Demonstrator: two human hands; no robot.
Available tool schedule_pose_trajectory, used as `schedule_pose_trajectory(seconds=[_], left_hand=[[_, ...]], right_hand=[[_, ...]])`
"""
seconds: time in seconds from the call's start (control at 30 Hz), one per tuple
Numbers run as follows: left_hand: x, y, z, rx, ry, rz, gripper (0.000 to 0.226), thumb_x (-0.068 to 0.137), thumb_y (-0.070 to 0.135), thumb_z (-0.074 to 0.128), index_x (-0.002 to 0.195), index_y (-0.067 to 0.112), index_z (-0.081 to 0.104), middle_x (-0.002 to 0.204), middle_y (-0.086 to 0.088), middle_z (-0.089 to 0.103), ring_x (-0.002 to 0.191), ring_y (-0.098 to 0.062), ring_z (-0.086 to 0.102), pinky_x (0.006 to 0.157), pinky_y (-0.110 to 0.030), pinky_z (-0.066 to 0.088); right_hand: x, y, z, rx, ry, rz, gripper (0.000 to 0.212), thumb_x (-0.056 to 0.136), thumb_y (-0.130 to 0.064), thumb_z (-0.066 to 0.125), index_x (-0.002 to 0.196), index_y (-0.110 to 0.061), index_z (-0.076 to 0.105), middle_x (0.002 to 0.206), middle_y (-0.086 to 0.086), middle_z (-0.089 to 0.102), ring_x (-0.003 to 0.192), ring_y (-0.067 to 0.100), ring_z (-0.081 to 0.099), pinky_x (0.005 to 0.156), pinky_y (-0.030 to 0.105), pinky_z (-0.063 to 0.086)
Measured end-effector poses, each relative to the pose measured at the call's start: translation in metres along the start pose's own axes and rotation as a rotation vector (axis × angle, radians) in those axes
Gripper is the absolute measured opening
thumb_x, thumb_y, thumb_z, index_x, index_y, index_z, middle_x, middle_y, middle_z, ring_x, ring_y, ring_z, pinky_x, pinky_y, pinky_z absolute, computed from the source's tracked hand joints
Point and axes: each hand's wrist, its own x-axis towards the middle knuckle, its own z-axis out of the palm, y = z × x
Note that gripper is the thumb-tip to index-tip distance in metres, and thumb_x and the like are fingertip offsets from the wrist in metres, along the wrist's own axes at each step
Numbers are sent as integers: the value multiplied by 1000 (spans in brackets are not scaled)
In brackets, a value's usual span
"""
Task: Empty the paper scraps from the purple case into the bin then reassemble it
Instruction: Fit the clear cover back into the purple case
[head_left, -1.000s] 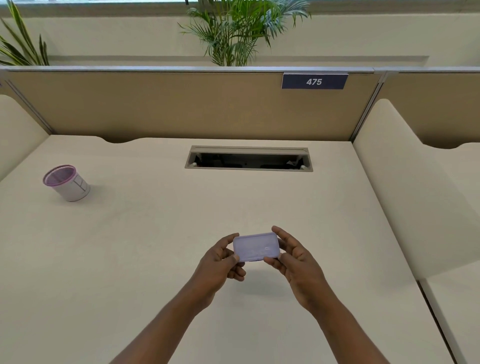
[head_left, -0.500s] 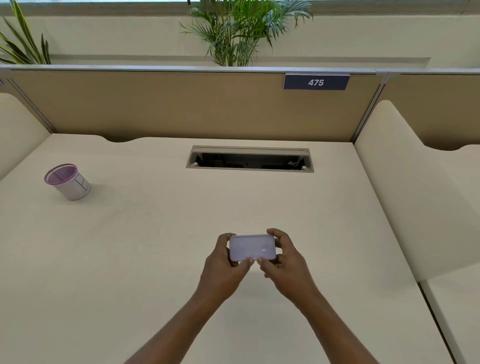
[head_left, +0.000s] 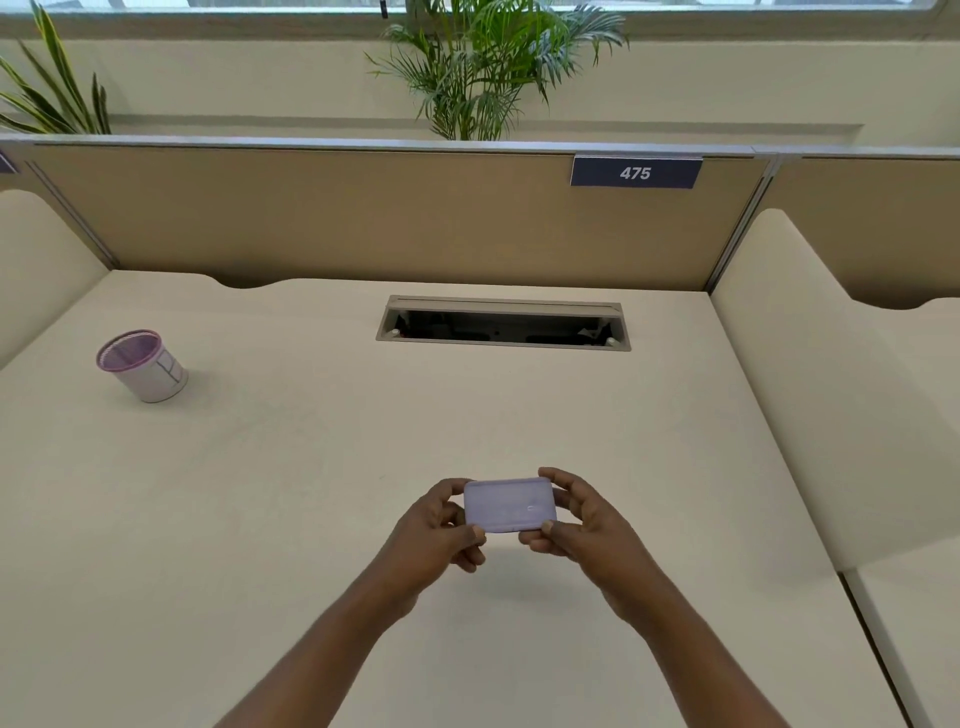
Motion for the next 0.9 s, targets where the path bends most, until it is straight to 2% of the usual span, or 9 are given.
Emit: schedule_pose_trajectory(seconds=[0.1, 0.2, 0.37, 0.47, 0.57, 0.63, 0.73, 0.83, 0.9], left_hand=[[-1, 2, -3, -61, -44, 8, 48, 83, 7, 65, 130, 16, 59, 89, -16, 64, 76, -30, 72, 72, -36, 59], [-4, 1, -4, -81, -58, 25, 47, 82, 10, 62, 128, 15, 59, 85, -14, 65, 75, -31, 72, 72, -36, 59], [-7, -3, -3, -62, -41, 64, 28, 91, 12, 59, 118, 19, 60, 83, -15, 68, 73, -33, 73, 71, -38, 60], [-8, -5, 2, 60, 51, 118, 21, 107, 13, 47, 106, 30, 58, 82, -4, 71, 72, -30, 75, 69, -36, 60], [-8, -6, 9, 244, 191, 258, 21, 110, 19, 42, 96, 28, 54, 85, 13, 73, 64, -26, 72, 61, -27, 58], [-9, -6, 12, 314, 261, 357, 19, 109, 17, 45, 94, 25, 54, 88, 12, 72, 65, -27, 66, 58, -32, 57], [-9, -7, 16, 351, 310, 420, 19, 107, 12, 48, 92, 20, 55, 86, 5, 69, 69, -29, 58, 64, -50, 57], [-10, -11, 20, 352, 351, 427, 18, 105, 12, 50, 91, 22, 55, 86, 5, 68, 71, -29, 58, 66, -54, 56], [-11, -14, 26, 333, 388, 431, 18, 104, 14, 54, 89, 24, 55, 84, 5, 67, 72, -26, 61, 64, -49, 58]], right_hand=[[1, 0, -5, 124, -33, 20, 45, 99, 6, 54, 136, -18, 58, 136, 6, 65, 101, 36, 75, 91, 36, 59], [1, -1, -5, 170, -24, 26, 38, 100, 6, 50, 132, -12, 61, 134, 11, 66, 98, 41, 75, 90, 39, 60], [-2, -1, -4, 197, 20, 23, 29, 103, 1, 49, 125, -9, 64, 127, 17, 69, 93, 42, 75, 83, 40, 62], [-4, -3, 1, 199, 55, 33, 21, 105, -8, 51, 117, -13, 68, 118, 18, 72, 89, 44, 75, 72, 36, 63], [-6, -1, 10, 178, 94, 17, 20, 105, -16, 52, 106, -21, 71, 114, 8, 75, 89, 44, 75, 71, 38, 63], [-7, 1, 14, 184, 127, 0, 18, 105, -20, 53, 104, -22, 71, 116, 5, 75, 90, 42, 75, 73, 40, 63], [-8, 3, 19, 208, 170, -27, 18, 105, -18, 54, 102, -21, 71, 119, 6, 73, 90, 33, 73, 75, 40, 62], [-9, 4, 22, 184, 218, -67, 15, 104, -17, 56, 100, -18, 70, 116, 7, 73, 97, 27, 71, 75, 39, 63], [-9, 3, 26, 120, 271, -109, 11, 102, -19, 60, 97, -21, 70, 111, 5, 73, 96, 19, 71, 73, 36, 64]])
